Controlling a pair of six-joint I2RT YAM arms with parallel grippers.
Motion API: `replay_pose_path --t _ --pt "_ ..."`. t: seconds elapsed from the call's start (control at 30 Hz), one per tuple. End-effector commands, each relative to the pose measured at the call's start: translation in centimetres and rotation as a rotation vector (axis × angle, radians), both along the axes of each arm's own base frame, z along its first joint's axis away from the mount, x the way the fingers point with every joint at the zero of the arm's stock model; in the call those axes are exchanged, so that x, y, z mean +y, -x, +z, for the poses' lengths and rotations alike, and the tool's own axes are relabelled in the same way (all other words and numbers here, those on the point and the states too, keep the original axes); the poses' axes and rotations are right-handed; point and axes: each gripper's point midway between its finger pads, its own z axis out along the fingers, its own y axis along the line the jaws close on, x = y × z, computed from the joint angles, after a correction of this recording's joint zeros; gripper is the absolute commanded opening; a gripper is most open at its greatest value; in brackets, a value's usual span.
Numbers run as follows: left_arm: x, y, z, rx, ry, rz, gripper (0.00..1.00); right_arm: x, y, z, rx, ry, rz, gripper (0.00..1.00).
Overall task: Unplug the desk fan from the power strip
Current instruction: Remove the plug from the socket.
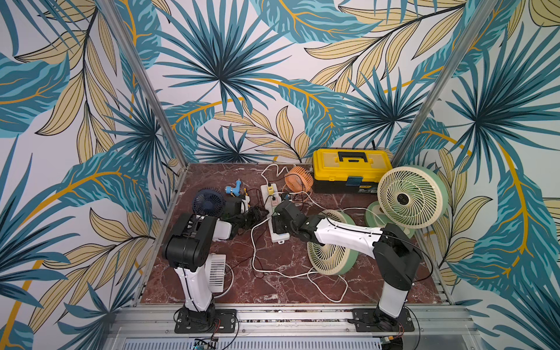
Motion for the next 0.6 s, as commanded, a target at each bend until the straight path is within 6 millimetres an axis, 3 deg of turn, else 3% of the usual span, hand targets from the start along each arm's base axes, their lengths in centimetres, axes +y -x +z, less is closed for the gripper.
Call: replay_pose_path --t 0.0,0.3,0.57 --pt "-0.4 -0.3 -0.5 0.006 0.008 -0.01 0.55 0.3 -0.9 -1.3 -0.026 0.021 -0.006 0.65" --pt "-0.5 -0.3 -1.9 0.043 0.006 -0.016 0.47 0.6 -3.0 -1.9 -0.147 0.015 -0.045 0.53" --pt "-0.7 -0.1 -2.6 0.063 0.011 -0.019 0.45 -0.1 -3.3 -3.8 -0.152 0.037 -0.086 0.46"
